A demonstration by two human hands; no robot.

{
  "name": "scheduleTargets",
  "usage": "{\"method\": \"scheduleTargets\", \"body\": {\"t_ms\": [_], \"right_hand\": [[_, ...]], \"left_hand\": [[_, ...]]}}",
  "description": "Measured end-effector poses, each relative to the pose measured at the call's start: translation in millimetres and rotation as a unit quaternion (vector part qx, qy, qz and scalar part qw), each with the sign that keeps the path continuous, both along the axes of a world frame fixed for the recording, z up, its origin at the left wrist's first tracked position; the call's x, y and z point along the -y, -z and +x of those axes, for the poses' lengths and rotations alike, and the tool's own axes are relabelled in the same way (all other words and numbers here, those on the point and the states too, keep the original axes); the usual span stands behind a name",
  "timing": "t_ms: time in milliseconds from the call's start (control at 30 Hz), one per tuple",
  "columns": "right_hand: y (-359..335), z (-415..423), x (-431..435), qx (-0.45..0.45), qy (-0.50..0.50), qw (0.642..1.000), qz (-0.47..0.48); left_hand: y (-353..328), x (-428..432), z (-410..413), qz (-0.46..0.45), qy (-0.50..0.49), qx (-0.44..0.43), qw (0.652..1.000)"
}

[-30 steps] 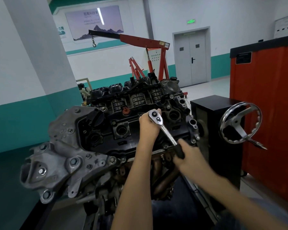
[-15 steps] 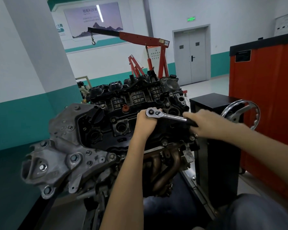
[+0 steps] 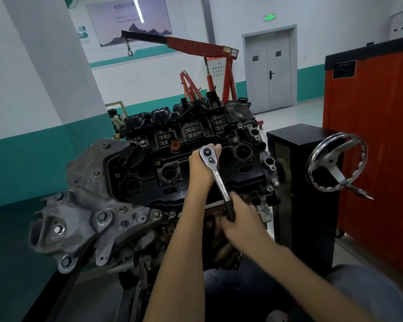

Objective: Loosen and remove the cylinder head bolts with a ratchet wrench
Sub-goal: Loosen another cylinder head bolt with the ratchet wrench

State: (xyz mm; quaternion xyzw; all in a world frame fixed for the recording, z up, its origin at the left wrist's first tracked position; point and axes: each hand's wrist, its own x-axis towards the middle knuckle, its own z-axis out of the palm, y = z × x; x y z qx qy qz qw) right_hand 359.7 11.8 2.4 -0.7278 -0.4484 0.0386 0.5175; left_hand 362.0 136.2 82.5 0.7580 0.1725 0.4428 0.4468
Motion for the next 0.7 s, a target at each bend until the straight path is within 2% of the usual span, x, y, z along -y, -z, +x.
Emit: {"method": "scheduleTargets", "body": {"t_ms": [133, 167, 233, 300, 367, 400, 500, 600, 633, 700], "right_hand": [[-45, 72, 40, 0.151, -0.025, 0.979, -0.134], [-61, 90, 43, 0.220, -0.007, 0.959, -0.178], [-91, 110, 42, 0.374, 0.048, 0.896, -0.233], [-102, 110, 35, 0.436, 0.070, 0.871, -0.216], [-86, 99, 33, 0.408, 0.097, 0.886, -0.199], [-70, 89, 34, 0.361, 0.104, 0.908, -0.183], [-21, 39, 28, 0.136, 0.062, 0.986, -0.074], [4, -8, -6, -0.016, 0.017, 0.999, 0.024], [7, -17, -14, -0.040, 0.009, 0.998, 0.041], [6, -12, -15, -0.023, 0.011, 0.999, 0.034]], "left_hand": [[1, -7, 1, 0.012, 0.031, -0.039, 0.999], [0, -7, 1, 0.016, 0.031, -0.046, 0.998], [0, -9, 1, 0.018, 0.023, -0.042, 0.999], [2, -8, -1, -0.008, 0.020, -0.007, 1.000], [4, -4, -1, -0.043, 0.011, 0.036, 0.998], [5, -3, 0, -0.055, 0.000, 0.047, 0.997], [6, 5, 5, -0.061, -0.023, 0.067, 0.996], [6, 5, 6, -0.044, -0.037, 0.058, 0.997], [7, 3, 4, -0.026, -0.049, 0.040, 0.998], [6, -1, -1, 0.002, -0.032, 0.032, 0.999]]}}
